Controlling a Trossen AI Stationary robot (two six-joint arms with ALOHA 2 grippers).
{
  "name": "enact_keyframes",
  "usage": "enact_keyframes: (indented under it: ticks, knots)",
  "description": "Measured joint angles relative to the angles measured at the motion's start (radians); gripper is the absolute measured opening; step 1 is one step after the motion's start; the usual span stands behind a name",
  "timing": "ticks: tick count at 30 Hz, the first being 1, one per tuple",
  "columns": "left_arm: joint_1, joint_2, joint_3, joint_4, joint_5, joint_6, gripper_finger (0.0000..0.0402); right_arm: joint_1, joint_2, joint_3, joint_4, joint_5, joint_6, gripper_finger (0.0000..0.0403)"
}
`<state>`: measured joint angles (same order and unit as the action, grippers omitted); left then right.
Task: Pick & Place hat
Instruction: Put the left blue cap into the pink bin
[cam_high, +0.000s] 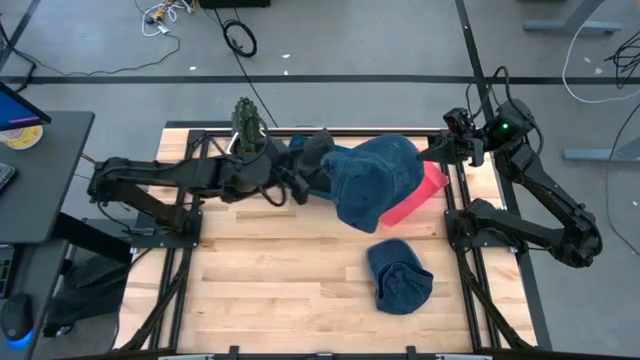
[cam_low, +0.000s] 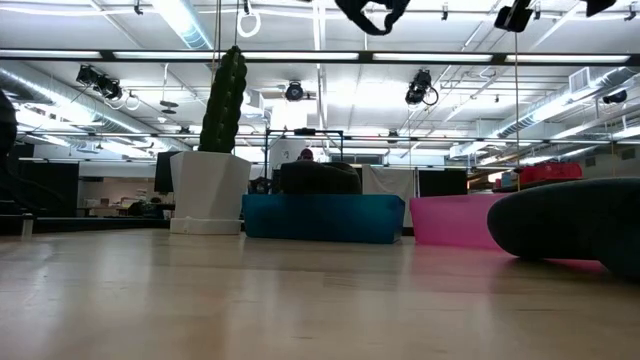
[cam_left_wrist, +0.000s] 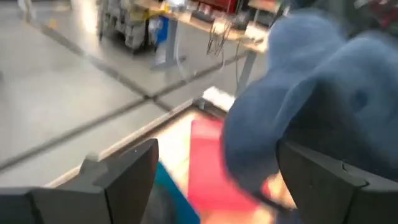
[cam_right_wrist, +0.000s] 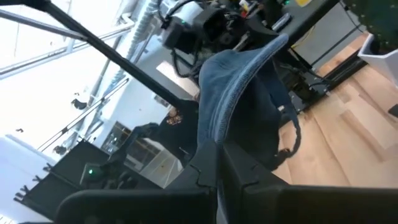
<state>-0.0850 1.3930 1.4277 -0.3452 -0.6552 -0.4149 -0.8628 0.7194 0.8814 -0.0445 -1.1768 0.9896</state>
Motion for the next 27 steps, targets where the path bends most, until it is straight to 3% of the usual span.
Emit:
enact_keyframes:
  ticks: [6,13,17,21,27]
  knots:
    - [-0.053,-0.055,-0.001,-0.122,0.002,-0.215,0.033,-0.038,-0.01,0.0,0.042,-0.005,0.034,0.0]
    - [-0.119,-0.067,-0.001,-0.138,0.096,-0.623,0.033,-0.059,-0.011,0.0,0.13,0.002,0.076,0.0]
    - [-0.137,-0.044,-0.001,-0.129,0.129,-0.674,0.0307,-0.059,-0.01,0.0,0.134,0.009,0.088,0.0]
    - [-0.15,-0.013,-0.001,-0.104,0.142,-0.675,0.0226,-0.059,-0.01,0.0,0.167,0.016,0.106,0.0]
    - [-0.137,0.03,-0.002,-0.027,0.115,-0.662,0.0031,-0.052,-0.01,0.0,0.176,0.017,0.117,0.0]
